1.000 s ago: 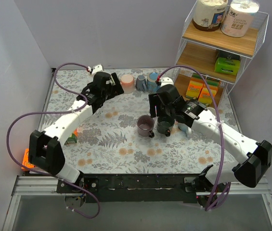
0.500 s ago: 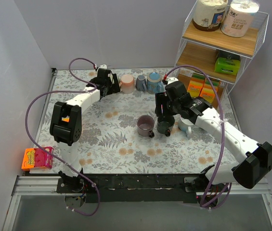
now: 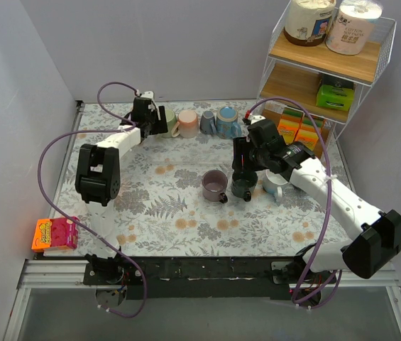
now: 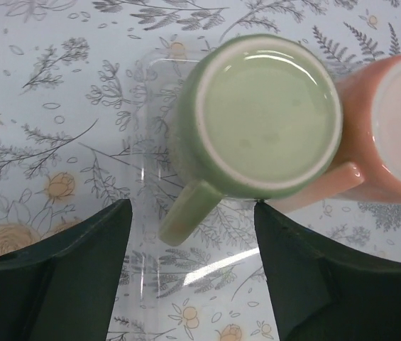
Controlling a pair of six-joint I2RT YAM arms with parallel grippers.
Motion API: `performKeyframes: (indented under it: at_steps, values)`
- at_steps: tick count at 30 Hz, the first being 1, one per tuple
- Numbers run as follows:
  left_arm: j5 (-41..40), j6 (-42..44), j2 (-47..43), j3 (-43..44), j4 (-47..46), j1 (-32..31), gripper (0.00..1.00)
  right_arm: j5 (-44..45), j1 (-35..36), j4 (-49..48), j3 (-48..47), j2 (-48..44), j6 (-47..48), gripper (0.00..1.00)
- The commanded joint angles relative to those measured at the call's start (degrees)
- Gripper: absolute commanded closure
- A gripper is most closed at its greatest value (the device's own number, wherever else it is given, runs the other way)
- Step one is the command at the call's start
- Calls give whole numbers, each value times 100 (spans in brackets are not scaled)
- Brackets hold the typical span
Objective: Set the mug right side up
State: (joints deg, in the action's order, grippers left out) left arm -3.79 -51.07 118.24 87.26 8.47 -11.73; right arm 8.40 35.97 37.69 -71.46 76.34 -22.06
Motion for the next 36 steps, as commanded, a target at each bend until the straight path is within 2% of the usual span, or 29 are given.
performKeyframes:
  at_steps: [1,5,9,14,16,19,22,23,28,36]
  values:
    - [370,440,252,379,-153,-14,34,-120,-63,80,-175,83,88,34]
    - [370,475,366,519,-153,4,44,-137,-81,89,-246,153,80,35]
    - [590,554,454,634,-117,4,46,-181,-81,89,-228,162,44,36]
    - [581,694,508,757,-12,4,62,-181,-90,72,-210,162,27,37]
    - [555,704,481,775,-3,4,63,-190,-99,63,-184,154,9,37]
    - [529,712,472,809,6,4,69,-208,-99,54,-166,171,0,38]
    - [520,730,481,871,49,4,87,-216,-99,54,-166,154,0,38]
    - [494,730,507,897,76,4,100,-225,-99,54,-149,154,0,38]
    - [493,704,455,942,234,4,100,-251,-99,45,-158,145,9,38]
    - [906,212,-291,494,234,4,100,-488,-99,-113,-158,110,0,38]
